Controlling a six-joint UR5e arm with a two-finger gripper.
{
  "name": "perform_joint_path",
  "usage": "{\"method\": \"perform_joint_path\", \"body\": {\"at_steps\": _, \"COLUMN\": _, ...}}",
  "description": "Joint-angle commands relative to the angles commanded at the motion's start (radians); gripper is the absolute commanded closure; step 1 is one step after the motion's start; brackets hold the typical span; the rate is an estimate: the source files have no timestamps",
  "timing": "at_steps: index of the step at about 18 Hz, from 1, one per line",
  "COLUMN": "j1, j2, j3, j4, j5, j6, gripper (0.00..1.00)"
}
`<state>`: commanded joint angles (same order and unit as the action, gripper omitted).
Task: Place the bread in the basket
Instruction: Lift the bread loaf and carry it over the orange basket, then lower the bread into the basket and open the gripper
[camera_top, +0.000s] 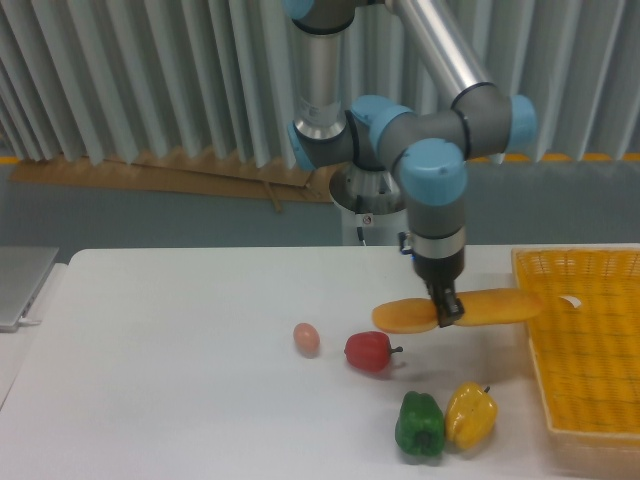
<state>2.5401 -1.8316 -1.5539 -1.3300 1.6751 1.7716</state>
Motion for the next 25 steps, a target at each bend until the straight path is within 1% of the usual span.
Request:
{"method": "perform_joint_path", "body": {"at_steps": 4, "j1": 0.063, "j2": 0.012, "j3": 0.0, "j4": -0.008, "j5": -0.002, "j6": 0.132, "gripper": 0.63}}
{"method": "perform_joint_path", "body": {"at_steps": 7, "j1": 0.127, "j2": 0.011, "j3": 0.002, "j4": -0.008, "j5": -0.003, "j6": 0.228, "gripper": 0.62}}
{"method": "perform_joint_path", "body": {"at_steps": 11, "j1": 0.193, "j2": 0.009, "j3": 0.006, "j4": -0.006, "j5": -0.014, "j6": 0.37, "gripper": 0.62}}
{"method": "perform_joint_path", "body": {"at_steps": 15, "j1": 0.245, "j2": 0.002, "j3": 0.006, "j4": -0.005, "j5": -0.034, "j6": 0.449, "gripper": 0.62}}
{"method": "perform_joint_path", "body": {"at_steps": 20, "j1": 0.339, "j2": -0.02, "j3": 0.009, "j4": 0.009, "j5": -0.038, "j6": 0.592, "gripper": 0.6}}
{"method": "perform_joint_path", "body": {"at_steps": 22, "j1": 0.364, "j2": -0.026, "j3": 0.009, "j4": 0.032, "j5": -0.037, "j6": 0.627, "gripper": 0.61}}
{"method": "perform_joint_path", "body": {"at_steps": 23, "j1": 0.377, "j2": -0.031, "j3": 0.009, "j4": 0.041, "j5": -0.037, "j6": 0.646, "gripper": 0.64}}
{"method": "perform_joint_path", "body": {"at_steps": 25, "j1": 0.414, "j2": -0.035, "j3": 0.012, "j4": 0.044, "j5": -0.035, "j6": 0.699, "gripper": 0.63}}
